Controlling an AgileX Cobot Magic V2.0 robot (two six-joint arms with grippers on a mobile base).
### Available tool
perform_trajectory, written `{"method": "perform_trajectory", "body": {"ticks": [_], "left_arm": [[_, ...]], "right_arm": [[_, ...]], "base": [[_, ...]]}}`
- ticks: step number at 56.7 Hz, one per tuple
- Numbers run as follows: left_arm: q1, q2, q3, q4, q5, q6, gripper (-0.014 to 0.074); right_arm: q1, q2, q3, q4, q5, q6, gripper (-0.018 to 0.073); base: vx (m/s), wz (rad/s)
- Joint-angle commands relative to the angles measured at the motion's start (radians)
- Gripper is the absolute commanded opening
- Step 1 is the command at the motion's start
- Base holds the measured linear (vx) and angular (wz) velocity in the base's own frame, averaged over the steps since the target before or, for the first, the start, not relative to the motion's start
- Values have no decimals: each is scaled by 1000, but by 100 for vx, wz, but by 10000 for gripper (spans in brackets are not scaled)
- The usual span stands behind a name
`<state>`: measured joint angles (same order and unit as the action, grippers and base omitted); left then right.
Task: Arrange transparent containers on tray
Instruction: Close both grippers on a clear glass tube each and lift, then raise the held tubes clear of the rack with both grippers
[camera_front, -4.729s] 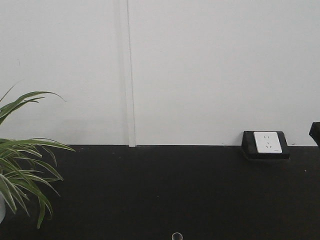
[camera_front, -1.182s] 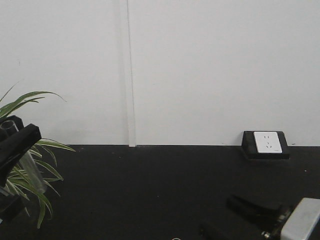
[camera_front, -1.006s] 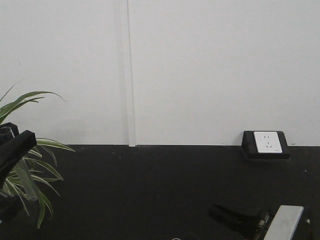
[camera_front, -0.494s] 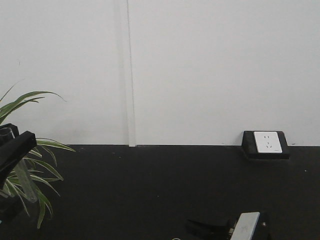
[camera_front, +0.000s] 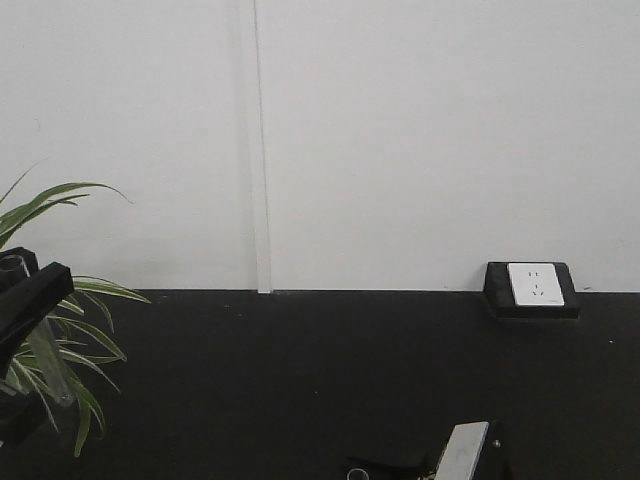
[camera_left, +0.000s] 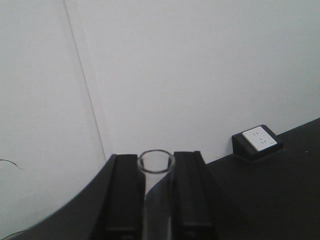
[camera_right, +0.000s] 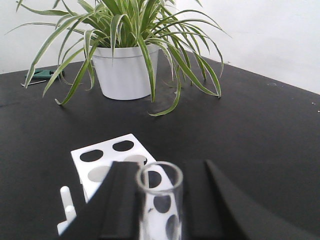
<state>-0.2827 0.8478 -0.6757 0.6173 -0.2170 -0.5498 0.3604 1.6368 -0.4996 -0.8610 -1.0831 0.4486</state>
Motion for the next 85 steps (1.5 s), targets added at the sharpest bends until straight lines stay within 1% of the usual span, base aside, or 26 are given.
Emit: {"method": "perform_trajectory", "body": {"ticks": [1, 3, 4, 12, 19, 24, 27, 31, 35, 40, 42, 46, 48, 50, 52, 55, 56, 59, 60, 64, 66, 69, 72, 76, 85], "left_arm": [[-6, -10, -39, -17, -66, -8, -1], [-6, -10, -39, -17, -66, -8, -1], [-6, -10, -39, -17, -66, -8, -1], [-6, -10, -39, -17, -64, -8, -1], [-6, -10, -39, -17, -57, -8, -1], [-6, -10, -39, -18, -57, -17, -1], [-6, -10, -39, -18, -55, -35, -1], [-6, -15, -39, -18, -44, -34, -1], [-6, -15, -39, -18, -1, -34, -1], [-6, -15, -39, -42, 110, -35, -1], [-6, -19, -39, -65, 166, -35, -1], [-6, -40, -39, -137, 302, -28, -1], [-6, -52, -39, -157, 366, -21, -1], [-6, -67, -39, -159, 428, -10, -1], [-6, -82, -39, -160, 484, 14, -1], [-6, -111, -36, -171, 565, 79, -1], [-6, -125, -36, -185, 579, 96, -1], [-6, -155, -36, -232, 630, 171, -1], [-6, -169, -36, -256, 639, 193, -1], [-6, -213, -36, -350, 671, 315, -1], [-6, -234, -36, -406, 678, 382, -1], [-6, -264, -36, -496, 680, 454, -1], [-6, -286, -36, -551, 676, 521, -1], [-6, -306, -36, -601, 654, 581, -1], [-6, -305, -36, -601, 647, 577, -1]], "right_arm": [[0, -32, -25, 17, -87, -2, 76], [0, -32, -25, 16, -87, 6, 2], [0, -32, -25, 14, -87, 9, -17], [0, -53, -36, 10, -85, 43, -13], [0, -130, -82, 11, -51, 114, -13], [0, -208, -141, 10, 24, 213, -13], [0, -265, -187, 2, 98, 297, -13], [0, -337, -250, -34, 208, 396, -13], [0, -411, -316, -106, 319, 502, -13], [0, -489, -369, -203, 456, 620, -13], [0, -527, -385, -260, 504, 680, -13], [0, -590, -391, -367, 591, 765, -13], [0, -617, -391, -439, 630, 812, -13], [0, -641, -391, -518, 661, 871, -13], [0, -665, -391, -601, 682, 942, -13], [0, -700, -391, -748, 691, 1070, -13], [0, -709, -391, -781, 691, 1122, -13], [0, -745, -391, -927, 689, 1249, -13], [0, -752, -391, -935, 688, 1294, -12], [-2, -789, -369, -933, 700, 1373, -11], [-2, -804, -356, -933, 716, 1379, -11], [-2, -828, -331, -933, 744, 1379, -11], [-2, -844, -305, -933, 776, 1379, -11], [-2, -861, -259, -933, 813, 1380, -11], [-2, -861, -255, -933, 806, 1380, -11]], "base": [[0, 0], [0, 0], [0, 0], [0, 0], [0, 0], [0, 0], [0, 0], [0, 0], [0, 0], [0, 0], [0, 0], [0, 0], [0, 0], [0, 0], [0, 0], [0, 0], [0, 0], [0, 0], [0, 0], [0, 0], [0, 0], [0, 0], [0, 0], [0, 0], [0, 0]]}}
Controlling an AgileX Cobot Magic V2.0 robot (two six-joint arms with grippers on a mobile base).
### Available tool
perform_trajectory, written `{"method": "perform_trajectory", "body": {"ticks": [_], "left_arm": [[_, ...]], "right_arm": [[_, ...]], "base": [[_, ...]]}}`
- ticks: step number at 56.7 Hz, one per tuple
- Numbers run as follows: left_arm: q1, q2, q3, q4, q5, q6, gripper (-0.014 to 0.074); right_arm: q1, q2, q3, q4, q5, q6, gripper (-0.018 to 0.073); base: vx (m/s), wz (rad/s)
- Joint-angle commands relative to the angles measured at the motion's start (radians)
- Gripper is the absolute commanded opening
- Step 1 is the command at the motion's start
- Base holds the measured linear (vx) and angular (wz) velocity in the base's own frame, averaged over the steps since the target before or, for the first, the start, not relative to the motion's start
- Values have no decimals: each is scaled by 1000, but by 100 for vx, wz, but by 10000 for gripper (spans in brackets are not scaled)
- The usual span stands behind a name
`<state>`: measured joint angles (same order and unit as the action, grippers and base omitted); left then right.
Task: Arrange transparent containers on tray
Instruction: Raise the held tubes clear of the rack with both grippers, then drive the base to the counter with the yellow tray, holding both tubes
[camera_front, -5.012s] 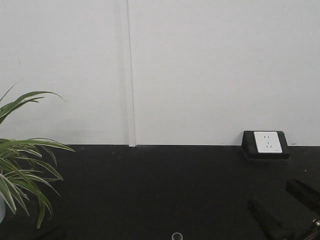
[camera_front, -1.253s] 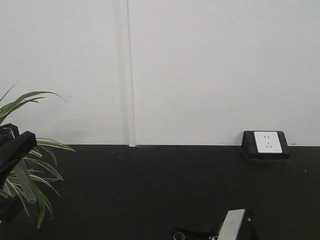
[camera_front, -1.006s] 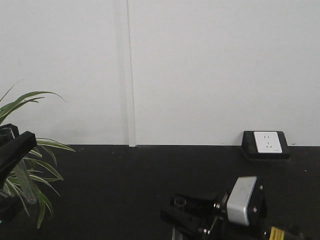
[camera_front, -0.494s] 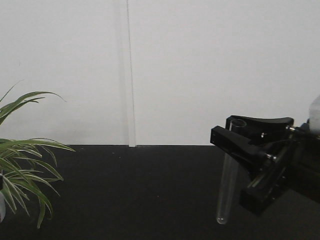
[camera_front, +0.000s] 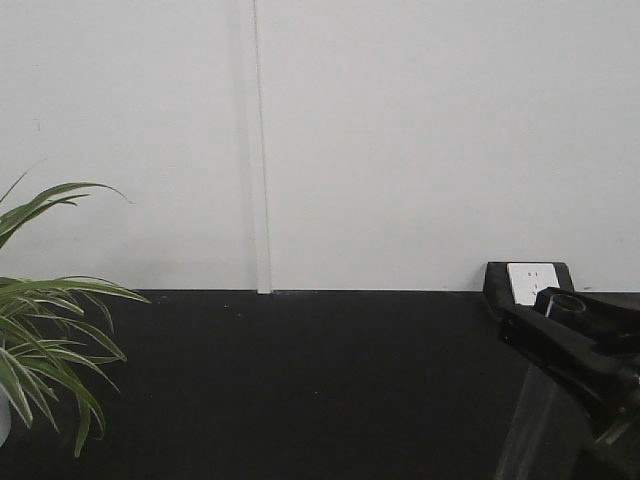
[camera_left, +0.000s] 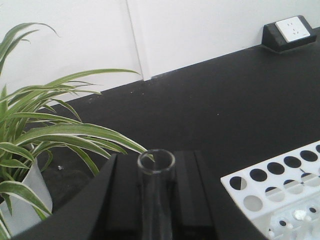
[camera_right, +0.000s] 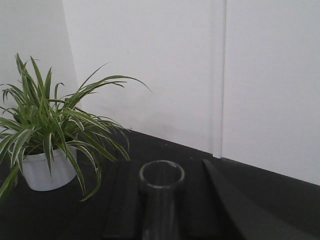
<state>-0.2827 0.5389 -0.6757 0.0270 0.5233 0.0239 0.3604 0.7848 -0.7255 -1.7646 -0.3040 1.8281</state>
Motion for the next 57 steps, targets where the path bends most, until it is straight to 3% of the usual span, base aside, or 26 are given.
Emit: {"method": "perform_trajectory", "body": {"ticks": [1, 57], "left_arm": [[-6, 4, -36, -11, -94, 3, -1], [-6, 4, -36, -11, -90, 3, -1]], "right_arm": [[-2, -9, -29, -29, 27, 0, -11], [-2, -9, -29, -29, 28, 0, -11]], "base": [[0, 0], [-1, 0]]}}
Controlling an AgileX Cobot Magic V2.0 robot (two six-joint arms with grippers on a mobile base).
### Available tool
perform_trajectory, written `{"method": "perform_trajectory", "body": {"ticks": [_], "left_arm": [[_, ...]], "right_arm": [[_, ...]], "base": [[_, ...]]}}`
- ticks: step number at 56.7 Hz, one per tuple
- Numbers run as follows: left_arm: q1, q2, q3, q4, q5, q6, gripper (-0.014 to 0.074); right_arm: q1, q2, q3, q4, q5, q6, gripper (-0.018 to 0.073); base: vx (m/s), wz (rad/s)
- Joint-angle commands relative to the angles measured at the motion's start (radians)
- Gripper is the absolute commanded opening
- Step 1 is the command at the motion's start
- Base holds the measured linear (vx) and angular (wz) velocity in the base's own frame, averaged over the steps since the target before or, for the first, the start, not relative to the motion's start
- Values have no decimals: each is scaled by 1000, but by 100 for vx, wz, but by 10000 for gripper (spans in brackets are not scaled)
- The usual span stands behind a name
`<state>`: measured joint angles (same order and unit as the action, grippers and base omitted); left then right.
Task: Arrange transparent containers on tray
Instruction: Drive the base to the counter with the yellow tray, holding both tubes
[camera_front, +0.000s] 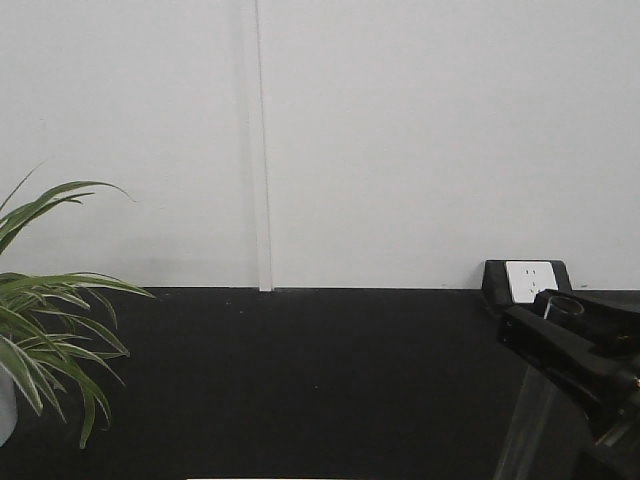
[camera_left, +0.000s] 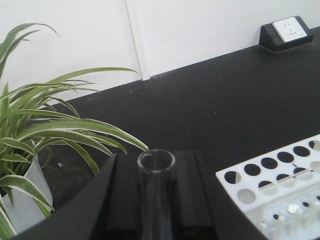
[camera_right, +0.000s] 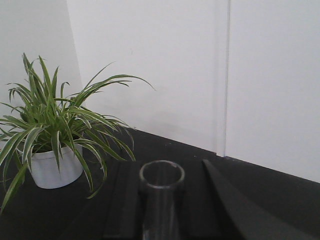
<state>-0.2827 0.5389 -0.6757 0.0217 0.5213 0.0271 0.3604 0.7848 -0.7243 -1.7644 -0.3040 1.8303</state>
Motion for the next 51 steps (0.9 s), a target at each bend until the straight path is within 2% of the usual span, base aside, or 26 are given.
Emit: {"method": "perform_trajectory", "body": {"ticks": [1, 29, 51], "left_arm": [[-6, 4, -36, -5, -88, 0, -1], [-6, 4, -36, -5, -88, 0, -1], [-6, 4, -36, -5, -88, 0, -1]], "right_arm": [[-2, -9, -30, -29, 28, -2, -11], [-2, -9, -30, -29, 28, -2, -11], [-2, -9, -30, -29, 27, -2, -11]], "base": [[-7, -1], [-21, 4], [-32, 22]]}}
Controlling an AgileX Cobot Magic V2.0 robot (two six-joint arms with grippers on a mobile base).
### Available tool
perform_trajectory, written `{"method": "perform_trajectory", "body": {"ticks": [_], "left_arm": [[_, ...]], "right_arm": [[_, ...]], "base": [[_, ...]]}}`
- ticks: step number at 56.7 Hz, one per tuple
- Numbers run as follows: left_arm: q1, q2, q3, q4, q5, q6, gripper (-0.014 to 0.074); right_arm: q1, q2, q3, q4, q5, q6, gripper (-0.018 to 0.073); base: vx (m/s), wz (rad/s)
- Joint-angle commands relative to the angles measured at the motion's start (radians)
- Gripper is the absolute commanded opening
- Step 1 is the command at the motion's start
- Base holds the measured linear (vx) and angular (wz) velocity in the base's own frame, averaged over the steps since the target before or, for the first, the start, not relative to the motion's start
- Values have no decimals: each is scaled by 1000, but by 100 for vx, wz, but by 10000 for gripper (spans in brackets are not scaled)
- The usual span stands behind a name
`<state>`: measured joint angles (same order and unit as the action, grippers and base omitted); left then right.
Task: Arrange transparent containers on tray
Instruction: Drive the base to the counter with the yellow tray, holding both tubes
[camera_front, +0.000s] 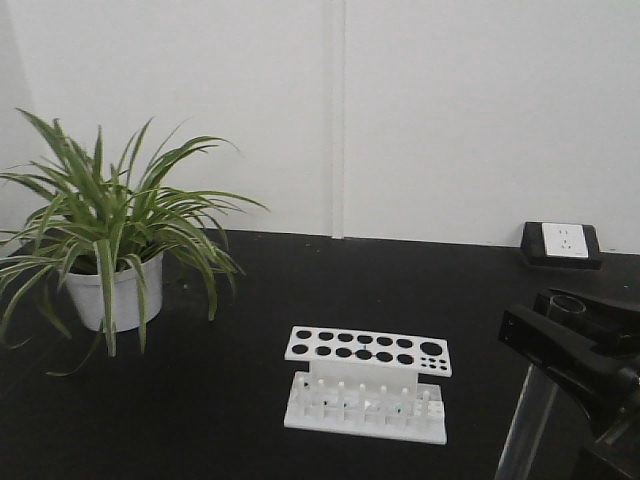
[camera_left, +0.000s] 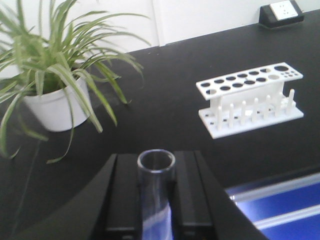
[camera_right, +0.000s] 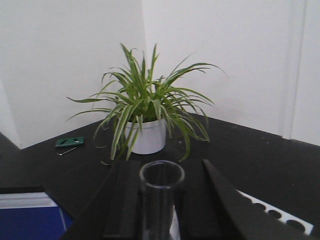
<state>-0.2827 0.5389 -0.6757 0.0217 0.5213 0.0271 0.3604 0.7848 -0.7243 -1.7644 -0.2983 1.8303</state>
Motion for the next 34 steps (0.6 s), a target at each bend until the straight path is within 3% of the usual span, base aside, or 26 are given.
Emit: {"method": "perform_trajectory", "body": {"ticks": [1, 34], "left_arm": [[-6, 4, -36, -5, -88, 0, -1], [-6, 4, -36, -5, -87, 0, -1]], "right_arm": [[-2, -9, -30, -29, 22, -2, -11], [1, -9, -30, -29, 20, -2, -11]], "base": [[-35, 29], [-37, 38]]}}
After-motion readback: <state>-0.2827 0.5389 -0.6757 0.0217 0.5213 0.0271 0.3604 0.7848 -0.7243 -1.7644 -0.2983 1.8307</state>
